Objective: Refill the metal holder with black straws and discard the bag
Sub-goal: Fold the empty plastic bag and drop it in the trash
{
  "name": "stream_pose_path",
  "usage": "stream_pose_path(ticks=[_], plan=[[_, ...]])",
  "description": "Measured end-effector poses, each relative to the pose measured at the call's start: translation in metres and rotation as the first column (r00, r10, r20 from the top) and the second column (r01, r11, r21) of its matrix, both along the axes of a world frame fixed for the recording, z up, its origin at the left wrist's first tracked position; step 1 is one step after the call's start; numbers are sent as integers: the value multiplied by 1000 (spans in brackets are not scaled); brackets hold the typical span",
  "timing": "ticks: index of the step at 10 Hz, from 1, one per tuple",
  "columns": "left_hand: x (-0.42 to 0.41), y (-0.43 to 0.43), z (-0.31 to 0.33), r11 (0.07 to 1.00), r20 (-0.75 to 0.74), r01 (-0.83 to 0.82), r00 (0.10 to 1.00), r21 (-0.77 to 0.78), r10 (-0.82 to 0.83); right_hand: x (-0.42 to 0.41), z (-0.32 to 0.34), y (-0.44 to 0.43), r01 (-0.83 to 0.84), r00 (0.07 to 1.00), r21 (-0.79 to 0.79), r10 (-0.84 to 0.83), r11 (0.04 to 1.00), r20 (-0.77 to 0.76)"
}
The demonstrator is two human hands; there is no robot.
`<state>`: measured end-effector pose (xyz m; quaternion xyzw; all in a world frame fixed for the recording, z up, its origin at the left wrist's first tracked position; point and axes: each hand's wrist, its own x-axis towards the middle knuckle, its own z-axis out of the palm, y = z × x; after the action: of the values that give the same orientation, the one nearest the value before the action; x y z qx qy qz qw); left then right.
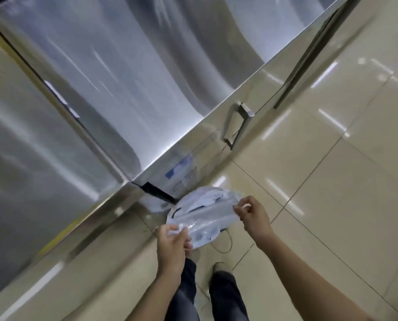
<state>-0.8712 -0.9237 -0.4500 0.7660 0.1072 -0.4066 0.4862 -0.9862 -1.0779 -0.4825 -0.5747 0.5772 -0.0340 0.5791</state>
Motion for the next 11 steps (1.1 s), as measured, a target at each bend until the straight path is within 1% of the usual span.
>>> stream_pose_path(ticks=[1, 2, 3, 4, 5, 6, 7, 8, 9, 10, 11], plan=[[-13, -11, -48, 998, 14, -64, 998, 27, 64, -5, -57, -14, 20, 1000, 118, -19, 993, -6], [-21, -19, -101, 995, 78, -54, 996, 86, 48, -14, -116, -18, 34, 999, 159, -31, 987, -21], [-20, -24, -165, 990, 83, 53, 995, 128, -64, -15, -176, -19, 17, 998, 177, -7, 984, -56], [-19, -23, -225, 976, 40, 111, 992, 188, -121, -6, -231, -20, -16, 995, 163, 32, 987, -95], [-22, -25, -278, 968, -57, 144, 989, 208, -135, 12, -275, -18, -95, 987, 112, 108, 989, -116], [-17, -30, -324, 966, -151, 148, 981, 211, -118, 33, -307, -12, -295, 947, 6, 293, 955, -133], [-9, -40, -354, 966, -195, 107, 979, 234, -61, 42, -338, -5, -464, 871, -57, 443, 884, -214], [0, -50, -373, 842, -169, 356, 934, 405, -314, 43, -368, -2, -491, 820, 16, 469, 871, -327], [6, -56, -373, 686, -133, 540, 823, 488, -553, 46, -362, -1, -651, 670, 30, 593, 758, -448], [10, -56, -352, 589, -84, 640, 709, 493, -700, 44, -319, -3, -783, 541, -25, 661, 622, -520], [17, -48, -297, 567, -18, 667, 655, 483, -755, 41, -269, -8, -839, 492, -101, 666, 535, -561]])
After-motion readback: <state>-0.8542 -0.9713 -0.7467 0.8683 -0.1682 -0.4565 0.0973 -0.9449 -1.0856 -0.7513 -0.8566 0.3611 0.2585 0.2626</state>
